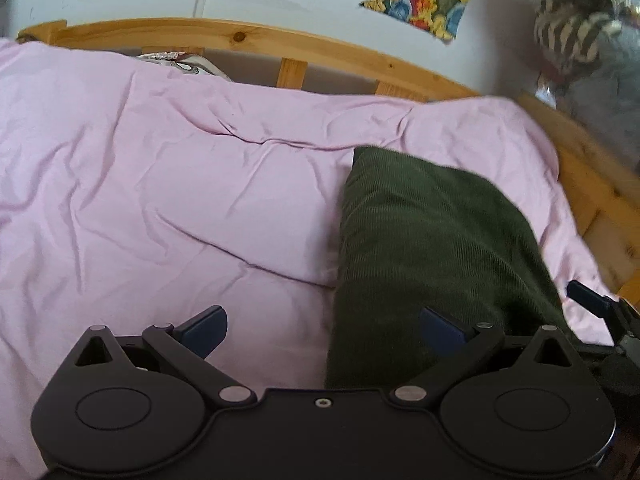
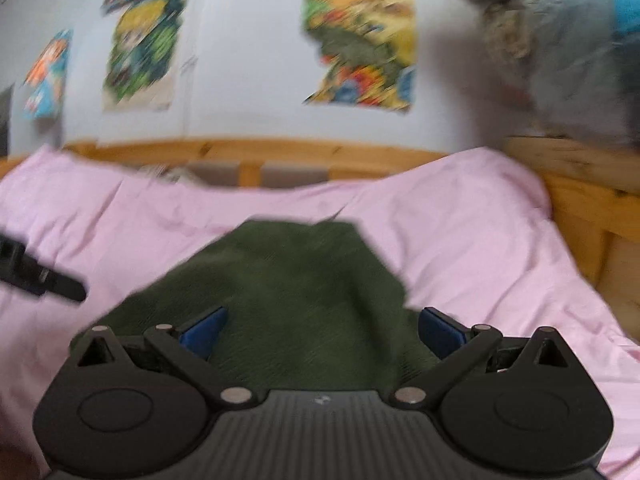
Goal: Fold large clothes
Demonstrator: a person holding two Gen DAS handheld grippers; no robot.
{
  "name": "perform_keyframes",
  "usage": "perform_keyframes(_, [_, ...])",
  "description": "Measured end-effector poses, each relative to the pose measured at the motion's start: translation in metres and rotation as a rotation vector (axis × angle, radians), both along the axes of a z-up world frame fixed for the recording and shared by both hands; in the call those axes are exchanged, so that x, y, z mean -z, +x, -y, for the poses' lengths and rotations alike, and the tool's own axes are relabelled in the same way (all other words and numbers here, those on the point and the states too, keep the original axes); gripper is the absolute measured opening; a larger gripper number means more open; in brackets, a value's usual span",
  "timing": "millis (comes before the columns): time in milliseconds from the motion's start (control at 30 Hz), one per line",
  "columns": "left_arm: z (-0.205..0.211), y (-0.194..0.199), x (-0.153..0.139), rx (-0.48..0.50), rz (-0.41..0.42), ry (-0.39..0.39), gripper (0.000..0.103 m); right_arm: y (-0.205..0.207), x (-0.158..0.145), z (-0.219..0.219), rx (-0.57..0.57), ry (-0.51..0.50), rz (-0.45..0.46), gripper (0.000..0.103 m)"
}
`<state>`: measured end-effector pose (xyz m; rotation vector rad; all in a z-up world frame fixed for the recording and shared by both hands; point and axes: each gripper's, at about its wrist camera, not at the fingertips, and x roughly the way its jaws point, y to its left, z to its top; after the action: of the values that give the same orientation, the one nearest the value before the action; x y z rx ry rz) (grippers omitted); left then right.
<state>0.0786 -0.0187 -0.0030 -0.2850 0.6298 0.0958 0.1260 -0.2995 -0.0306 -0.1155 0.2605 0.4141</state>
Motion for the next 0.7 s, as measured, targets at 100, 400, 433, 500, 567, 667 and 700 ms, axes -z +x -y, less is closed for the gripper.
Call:
perform_keyframes(100, [0.001,0.001,-0.001,0.011,0.019,-0.014,0.102,0.011,-0.005,0.017,0.051,0.087,-0.022,0.103])
perform_keyframes(400, [0.009,0.02,0.005,0.175,0.033,-0.024,0.102,0.082,0.014,0.085,0.138,0.539,-0.315,0.103])
perform_keyframes(433, [0.008,0.025,0.007,0.192,0.028,-0.041,0.102,0.091,0.018,0.088,0.125,0.571,-0.329,0.103])
perform_keyframes(500, [0.004,0.034,0.011,0.233,0.03,-0.073,0.102,0.106,0.023,0.087,0.102,0.575,-0.356,0.103])
perform_keyframes(567, [0.002,0.043,0.016,0.276,0.023,-0.099,0.102,0.118,0.031,0.083,0.085,0.544,-0.405,0.103])
perform_keyframes(667, [-0.006,0.06,0.028,0.318,-0.036,-0.156,0.103,0.122,0.04,0.076,0.058,0.56,-0.428,0.103])
perform_keyframes(700, [-0.01,0.064,0.033,0.33,-0.051,-0.19,0.103,0.12,0.042,0.074,0.046,0.576,-0.431,0.103])
